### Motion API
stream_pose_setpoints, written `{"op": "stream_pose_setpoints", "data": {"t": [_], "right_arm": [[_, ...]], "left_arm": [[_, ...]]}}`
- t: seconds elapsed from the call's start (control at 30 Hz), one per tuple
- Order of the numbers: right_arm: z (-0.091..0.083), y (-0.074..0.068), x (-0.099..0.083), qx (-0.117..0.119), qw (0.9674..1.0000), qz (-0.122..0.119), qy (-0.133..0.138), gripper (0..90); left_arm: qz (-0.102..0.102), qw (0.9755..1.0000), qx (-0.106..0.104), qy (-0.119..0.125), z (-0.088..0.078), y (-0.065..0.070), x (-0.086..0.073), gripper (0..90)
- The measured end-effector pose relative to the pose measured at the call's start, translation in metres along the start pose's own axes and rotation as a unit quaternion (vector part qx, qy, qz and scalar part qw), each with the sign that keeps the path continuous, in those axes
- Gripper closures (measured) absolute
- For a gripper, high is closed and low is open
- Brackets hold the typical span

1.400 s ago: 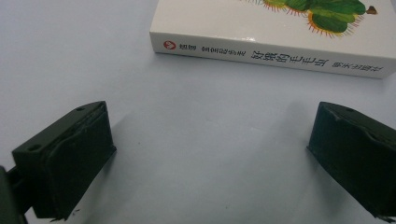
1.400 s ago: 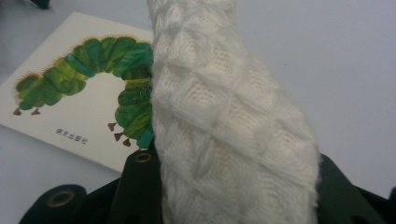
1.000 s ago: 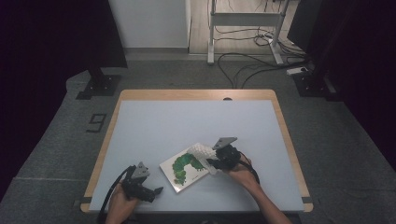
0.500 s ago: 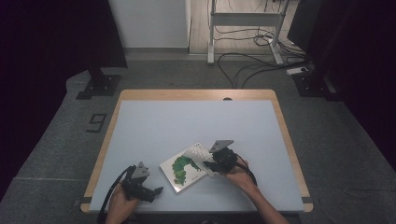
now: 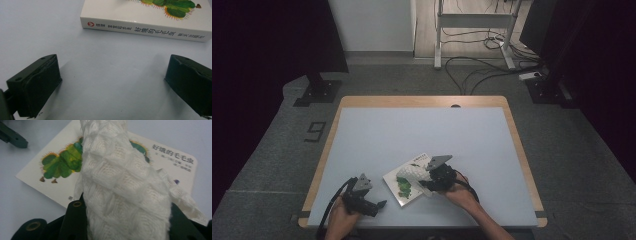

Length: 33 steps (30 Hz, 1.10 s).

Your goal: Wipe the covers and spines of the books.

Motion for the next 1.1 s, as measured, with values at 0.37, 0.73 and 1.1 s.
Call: {"op": "stream_pose_setpoints", "data": {"t": [0.37, 0.73, 1.1], "right_arm": [[0.01, -0.025, 0.015, 0.019, 0.9995, -0.023, 0.004, 60.3], [0.019, -0.046, 0.029, 0.039, 0.9983, -0.043, 0.007, 60.3], [0.026, -0.055, 0.039, 0.048, 0.997, -0.061, 0.002, 60.3]], "left_arm": [[-0.001, 0.9999, 0.012, 0.006, -0.002, 0.0, 0.0, 0.0], [-0.031, 0.9988, 0.036, 0.008, -0.019, -0.022, -0.014, 0.0], [-0.041, 0.9985, 0.034, 0.007, -0.021, -0.027, -0.017, 0.0]]}}
Point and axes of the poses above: each handheld gripper's, and its own axes: z roughly forward along the jaws, x roughly out of its top, y roughly to its right, the point moved 7 cm from there along z, roughly forward along the jaws, and after that the axes turned 11 degrees about -z, right-handed, at the moved point
